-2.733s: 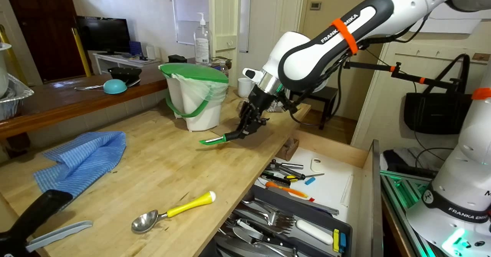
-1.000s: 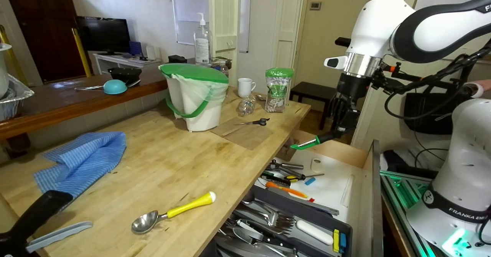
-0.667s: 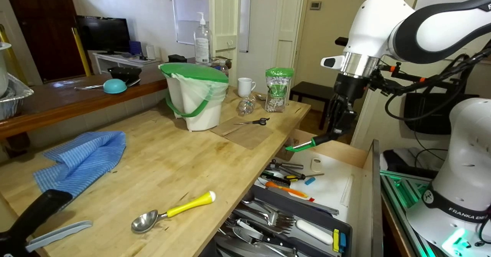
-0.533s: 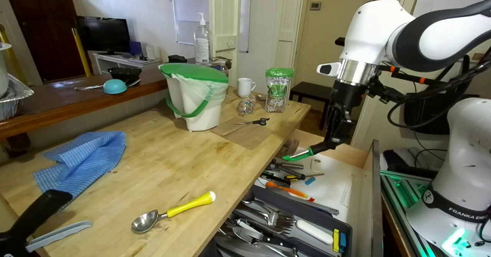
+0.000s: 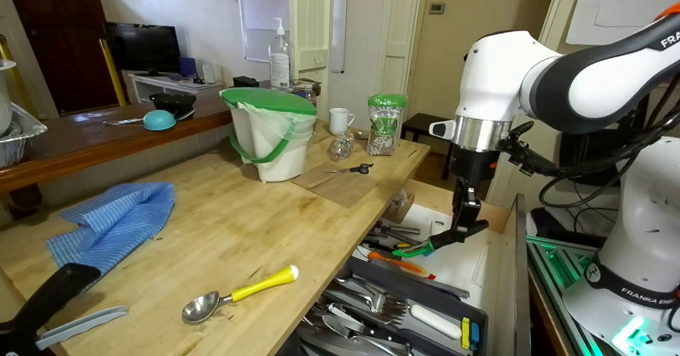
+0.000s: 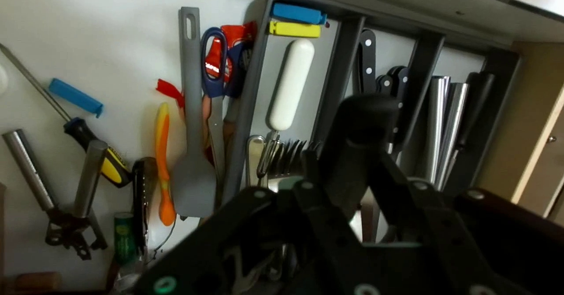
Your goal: Put the potato peeler into the drawer
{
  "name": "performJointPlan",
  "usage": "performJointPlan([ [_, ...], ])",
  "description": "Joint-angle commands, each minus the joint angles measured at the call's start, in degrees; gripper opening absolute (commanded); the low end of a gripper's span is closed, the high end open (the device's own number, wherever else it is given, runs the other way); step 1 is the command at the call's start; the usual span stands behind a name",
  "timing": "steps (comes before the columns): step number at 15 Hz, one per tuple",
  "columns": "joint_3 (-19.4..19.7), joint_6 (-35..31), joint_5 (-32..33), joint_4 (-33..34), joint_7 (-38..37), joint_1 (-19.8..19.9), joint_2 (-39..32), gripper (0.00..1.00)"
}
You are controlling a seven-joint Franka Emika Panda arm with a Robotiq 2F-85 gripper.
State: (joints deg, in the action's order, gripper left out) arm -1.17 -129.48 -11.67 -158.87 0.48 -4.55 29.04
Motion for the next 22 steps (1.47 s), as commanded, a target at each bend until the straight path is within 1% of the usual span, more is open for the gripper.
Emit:
performJointPlan([
  [1, -1.2, -6.05, 1.18, 0.04, -2.63, 0.83, -4.93, 0.09],
  [5, -1.89, -15.37, 1.92, 0.01, -2.96, 0.46, -11.7, 0.09],
  [7, -2.17, -18.38, 1.95, -0.01, -3.32, 0.22, -15.06, 0.09],
  [10, -2.51, -20.96, 1.78, 0.02, -4.62, 0.31, -19.56, 0.09],
  [14, -1.94, -23.16, 4.97, 0.08, -8.45, 2.32, -24.57, 0.09],
  [16, -0.94, -25.02, 5.47, 0.1, -8.32, 3.12, -27.2, 0.09],
  [17, -0.45, -26.07, 5.41, 0.11, -7.61, 3.43, -28.57, 0.09],
  [20, 0.96, -30.36, 2.43, 0.1, -3.83, 4.28, -33.07, 0.09],
  [22, 0.72, -33.89, -0.57, 0.23, -0.04, 4.7, -35.73, 0.09],
])
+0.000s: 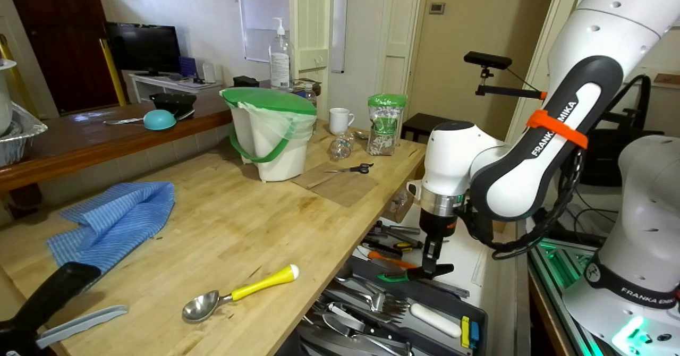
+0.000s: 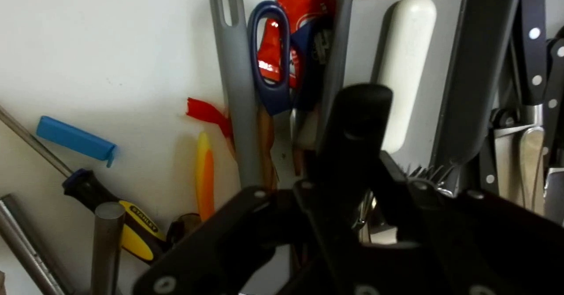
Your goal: Put the potato peeler into the drawer
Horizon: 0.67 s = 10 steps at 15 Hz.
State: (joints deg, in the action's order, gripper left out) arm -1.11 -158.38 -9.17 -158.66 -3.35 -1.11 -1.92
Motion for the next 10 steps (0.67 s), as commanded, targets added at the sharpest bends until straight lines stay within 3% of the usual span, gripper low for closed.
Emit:
performJointPlan([
  [1, 0.22, -6.55, -5.23, 0.1, 6.08, 1.63, -5.86, 0.09],
  [2, -0.52, -7.65, -8.23, 0.15, 9.07, 2.33, -6.75, 0.09],
  [3, -0.83, -4.45, -4.55, 0.22, 5.05, 0.66, -3.36, 0.34],
  [10, -1.33, -5.75, -6.58, 0.7, 7.63, 1.66, -5.17, 0.34],
])
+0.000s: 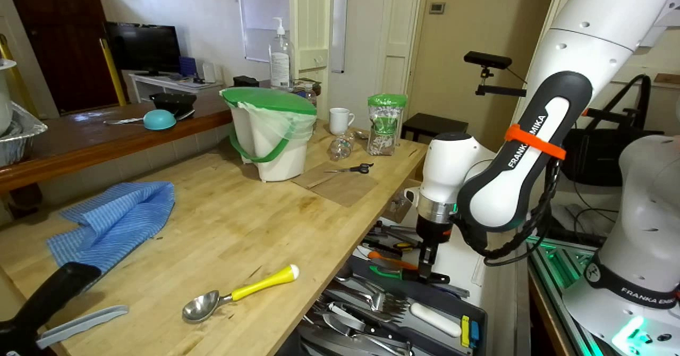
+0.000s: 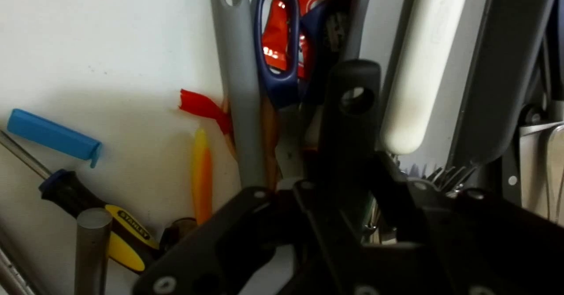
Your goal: Put the potato peeler into the drawer
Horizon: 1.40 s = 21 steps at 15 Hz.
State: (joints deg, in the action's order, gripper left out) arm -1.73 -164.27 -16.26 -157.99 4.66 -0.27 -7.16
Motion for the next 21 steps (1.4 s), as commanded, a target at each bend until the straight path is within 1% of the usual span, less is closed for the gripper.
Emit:
performJointPlan([
  [1, -1.69, 1.17, -0.77, 0.68, 0.7, 0.81, 0.22, 0.09],
  [2, -2.91, 1.74, -2.2, 1.43, 1.59, 0.71, 0.33, 0.09],
  [4, -5.54, 3.38, -3.82, 3.64, 0.75, -0.6, 0.17, 0.09],
  [7, -8.07, 7.96, -3.94, 6.78, -2.06, -2.59, -0.07, 0.09],
  [8, -8.12, 9.85, -2.36, 7.5, -4.52, -3.62, -0.06, 0.09],
  [13, -8.53, 16.64, -1.14, 9.27, -12.41, -6.84, 0.78, 0.09],
  [16, -7.43, 18.91, 3.16, 8.69, -19.7, -8.14, 1.97, 0.09],
  [21, -5.83, 22.5, 14.2, 8.94, -32.89, -9.35, 3.54, 0.09],
])
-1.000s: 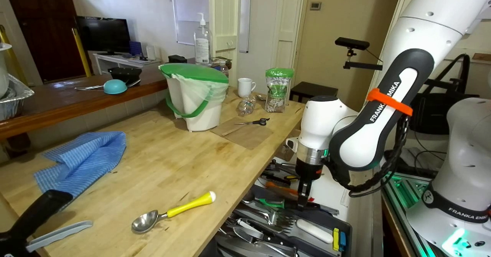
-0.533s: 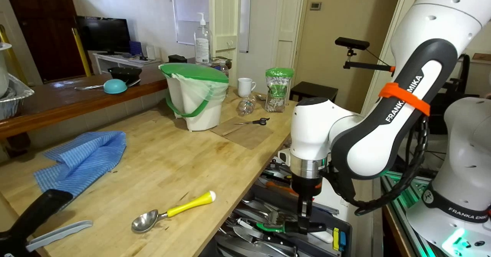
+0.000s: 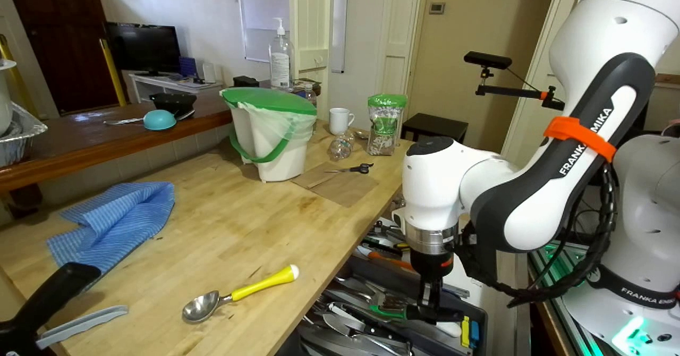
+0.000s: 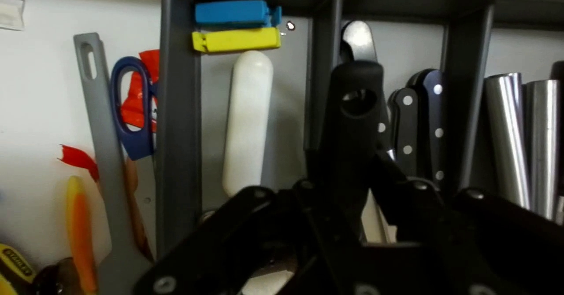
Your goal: Put the potato peeler into the drawer
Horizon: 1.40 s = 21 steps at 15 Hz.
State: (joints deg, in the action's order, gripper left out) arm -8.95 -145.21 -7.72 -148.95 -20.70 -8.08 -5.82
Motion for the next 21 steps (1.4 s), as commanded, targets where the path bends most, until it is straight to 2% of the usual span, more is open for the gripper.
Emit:
performJointPlan([
  [1, 1.48, 4.56, 7.35, 0.03, -9.41, -1.62, 2.43, 0.09],
  [6, 1.41, 8.01, 12.09, -1.36, -14.93, -1.16, 3.96, 0.09],
  [10, 1.95, 7.98, 14.39, -3.99, -17.86, -0.56, 5.25, 0.09],
  [17, 2.96, 5.08, 22.4, -6.32, -21.48, 0.06, 4.37, 0.09],
  [21, 3.27, 2.19, 24.57, -6.94, -21.9, 0.19, 2.85, 0.09],
])
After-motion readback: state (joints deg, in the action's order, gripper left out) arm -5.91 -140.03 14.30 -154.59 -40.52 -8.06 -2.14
